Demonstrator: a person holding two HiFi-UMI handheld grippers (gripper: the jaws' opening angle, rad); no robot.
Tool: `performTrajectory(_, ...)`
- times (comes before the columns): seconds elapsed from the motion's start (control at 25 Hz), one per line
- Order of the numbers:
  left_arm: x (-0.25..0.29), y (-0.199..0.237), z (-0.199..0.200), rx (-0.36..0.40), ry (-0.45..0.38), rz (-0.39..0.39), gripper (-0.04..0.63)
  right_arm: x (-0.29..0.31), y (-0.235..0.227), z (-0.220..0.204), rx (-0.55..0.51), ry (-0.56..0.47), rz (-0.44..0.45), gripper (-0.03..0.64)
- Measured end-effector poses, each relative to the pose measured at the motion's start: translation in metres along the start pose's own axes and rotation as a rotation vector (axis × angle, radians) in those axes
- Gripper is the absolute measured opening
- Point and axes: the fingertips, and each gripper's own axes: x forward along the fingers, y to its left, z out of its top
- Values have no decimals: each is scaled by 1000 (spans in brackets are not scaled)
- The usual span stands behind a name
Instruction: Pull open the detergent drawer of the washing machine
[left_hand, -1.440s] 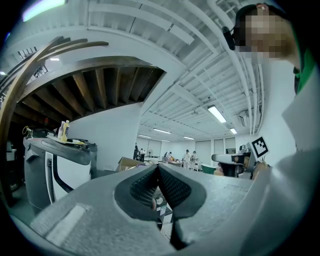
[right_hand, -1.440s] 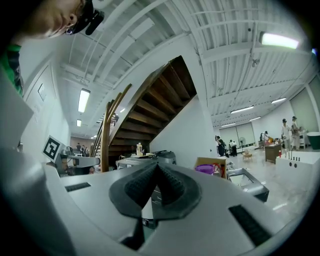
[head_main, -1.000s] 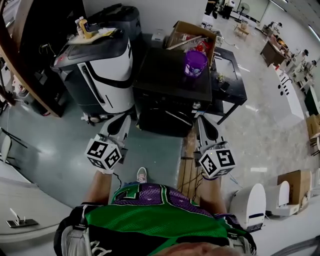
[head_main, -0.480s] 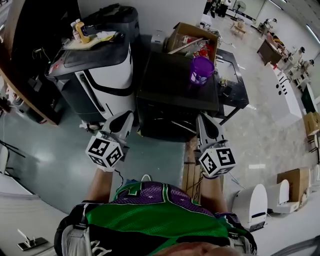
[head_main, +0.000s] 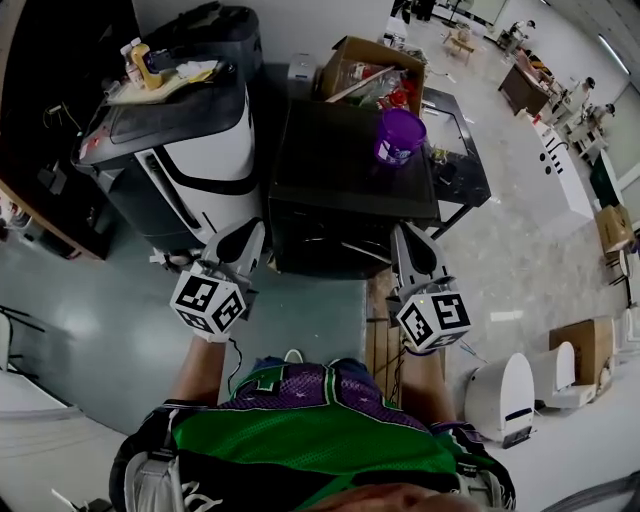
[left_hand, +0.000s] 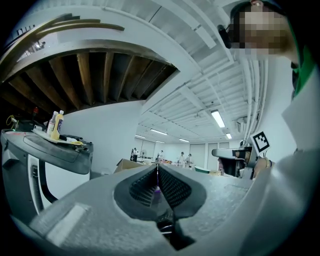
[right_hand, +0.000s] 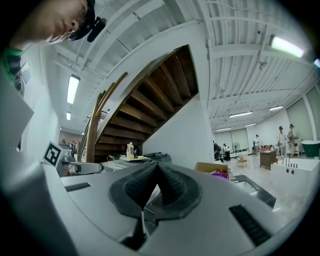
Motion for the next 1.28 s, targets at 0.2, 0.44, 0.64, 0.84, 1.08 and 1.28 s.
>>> performTrajectory(0.2,13,0,-8,-23,6,-6,17,10,-9,-4,3,4,6,2)
performTrajectory(0.44,33,0,-1,-24,-10,8,17,28,-26,2,0,-12,45,0)
performTrajectory(0.64,54,-16,5,-21,-6,-69,175,41,-37,12,-7,-30,73,0)
performTrajectory(0.84,69,-23,0,-52,-10,-118,253,49,-43,9,-3,-27,88,2)
performTrajectory(1.08,85,-15,-19,-82,16,-113,253,61,-48,0,-14,-12,107,2)
performTrajectory(1.28,93,-11,-44,-95,61,-111,253,76,-52,-10,-28,-1,122,2)
